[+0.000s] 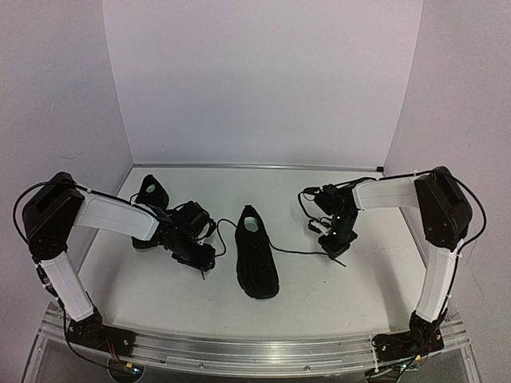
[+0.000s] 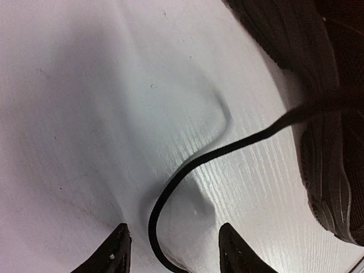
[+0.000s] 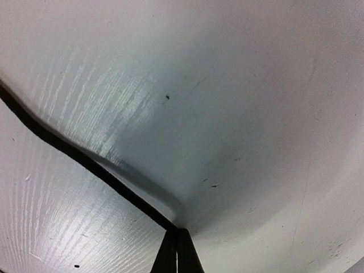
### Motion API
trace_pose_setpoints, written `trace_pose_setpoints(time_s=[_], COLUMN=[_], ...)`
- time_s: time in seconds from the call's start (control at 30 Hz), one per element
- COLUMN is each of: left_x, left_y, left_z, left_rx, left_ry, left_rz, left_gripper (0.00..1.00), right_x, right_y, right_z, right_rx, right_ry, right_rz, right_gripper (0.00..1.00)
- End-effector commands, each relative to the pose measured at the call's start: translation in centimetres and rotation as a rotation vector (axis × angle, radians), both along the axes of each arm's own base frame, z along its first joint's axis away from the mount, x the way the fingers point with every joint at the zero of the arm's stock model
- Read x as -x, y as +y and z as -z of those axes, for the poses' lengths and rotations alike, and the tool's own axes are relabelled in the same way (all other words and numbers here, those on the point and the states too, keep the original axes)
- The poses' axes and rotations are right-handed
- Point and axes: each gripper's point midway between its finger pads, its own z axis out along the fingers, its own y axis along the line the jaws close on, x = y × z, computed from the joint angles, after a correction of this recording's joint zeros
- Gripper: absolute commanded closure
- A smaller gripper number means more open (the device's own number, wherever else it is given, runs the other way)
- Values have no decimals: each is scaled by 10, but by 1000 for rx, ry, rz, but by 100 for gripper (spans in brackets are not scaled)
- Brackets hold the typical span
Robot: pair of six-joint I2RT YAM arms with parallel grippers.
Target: Tie the shoes
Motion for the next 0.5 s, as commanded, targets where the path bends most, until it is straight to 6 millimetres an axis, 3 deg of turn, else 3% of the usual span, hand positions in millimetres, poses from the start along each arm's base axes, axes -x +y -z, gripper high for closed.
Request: trace_pose_setpoints(time_s=[0.0,0.07,0.1,0.27,0.47], left_x=[5,2,0,-12,-21], left_y=[4,10,13,25,54], left_z=[12,7,1,-40,-99], left_rx=[-31,-48,-47,-30,10], left_ry=[21,-6,-22,-139,-307], left_rz=[5,-20,-33,-100,-217], left_gripper=[70,95,99,100,100], right_x=[4,2,0,-7,-13], right_y=[1,9,14,33,35], right_z=[-1,-17,-31,-107,-199], right_rx=[-21,-88,-129,-342,-500], right_ry=[-11,-47,-82,-235,-437], right_rz=[61,85,94,136,171], right_gripper=[100,100,100,100,100])
